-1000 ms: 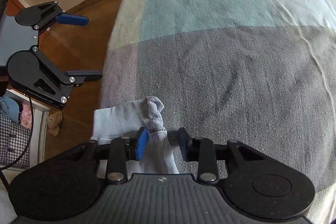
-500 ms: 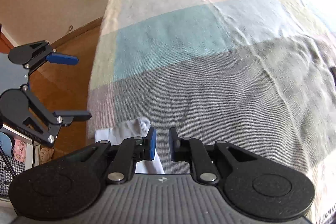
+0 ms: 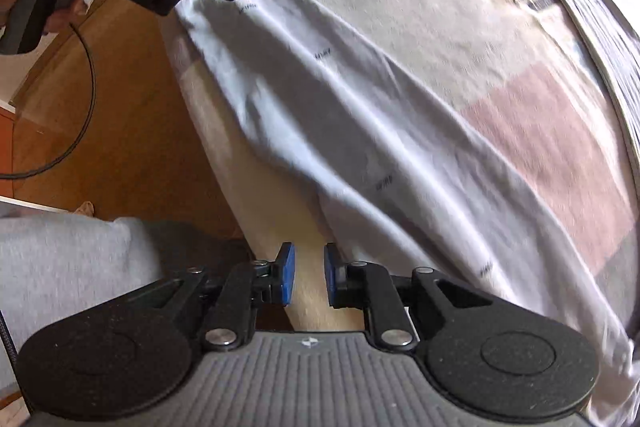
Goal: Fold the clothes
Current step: 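Grasp the light grey garment hem with the right tool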
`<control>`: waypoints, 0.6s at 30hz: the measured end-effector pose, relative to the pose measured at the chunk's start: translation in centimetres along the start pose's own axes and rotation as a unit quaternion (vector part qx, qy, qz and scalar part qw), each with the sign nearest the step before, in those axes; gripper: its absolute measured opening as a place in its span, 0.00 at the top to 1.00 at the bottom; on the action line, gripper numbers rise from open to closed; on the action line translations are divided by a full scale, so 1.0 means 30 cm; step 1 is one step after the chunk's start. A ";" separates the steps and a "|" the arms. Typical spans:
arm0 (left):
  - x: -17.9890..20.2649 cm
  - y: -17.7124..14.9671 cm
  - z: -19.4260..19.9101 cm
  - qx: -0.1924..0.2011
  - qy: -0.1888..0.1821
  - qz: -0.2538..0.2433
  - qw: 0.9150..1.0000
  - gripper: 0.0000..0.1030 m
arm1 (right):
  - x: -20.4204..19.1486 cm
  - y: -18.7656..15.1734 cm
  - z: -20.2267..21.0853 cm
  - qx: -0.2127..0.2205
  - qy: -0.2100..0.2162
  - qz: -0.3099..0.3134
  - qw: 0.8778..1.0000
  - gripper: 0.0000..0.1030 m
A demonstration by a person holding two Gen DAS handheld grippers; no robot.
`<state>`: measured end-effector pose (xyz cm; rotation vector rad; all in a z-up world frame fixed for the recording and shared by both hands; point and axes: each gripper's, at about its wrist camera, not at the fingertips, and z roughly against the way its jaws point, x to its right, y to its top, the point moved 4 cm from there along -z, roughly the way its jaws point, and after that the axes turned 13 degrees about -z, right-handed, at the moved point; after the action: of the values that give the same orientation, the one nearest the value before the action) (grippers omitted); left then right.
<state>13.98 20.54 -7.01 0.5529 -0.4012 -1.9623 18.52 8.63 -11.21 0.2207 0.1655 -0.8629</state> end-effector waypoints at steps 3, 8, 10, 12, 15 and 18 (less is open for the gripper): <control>0.141 0.071 -0.014 0.017 -0.059 -0.091 0.994 0.00 | 0.067 -0.101 0.021 0.002 -0.012 -0.019 1.000 0.82; 0.359 0.154 -0.030 0.045 -0.142 -0.235 0.960 0.01 | 0.160 -0.206 0.064 0.027 -0.064 0.010 0.998 0.82; 0.429 0.169 -0.039 0.045 -0.160 -0.277 0.946 0.01 | 0.199 -0.257 0.080 0.031 -0.087 0.030 0.995 0.82; 0.485 0.184 -0.047 0.044 -0.167 -0.305 0.937 0.01 | 0.240 -0.313 0.097 0.033 -0.110 0.051 0.992 0.82; 0.545 0.212 -0.063 0.040 -0.177 -0.318 0.931 0.01 | 0.298 -0.409 0.123 0.035 -0.151 0.097 0.983 0.82; 0.607 0.241 -0.081 0.037 -0.192 -0.329 0.924 0.01 | 0.358 -0.503 0.144 0.034 -0.192 0.137 0.971 0.82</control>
<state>13.78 0.92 -9.14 0.3681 -0.5882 -2.7334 14.05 -9.85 -11.44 0.1330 -0.2537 -0.6227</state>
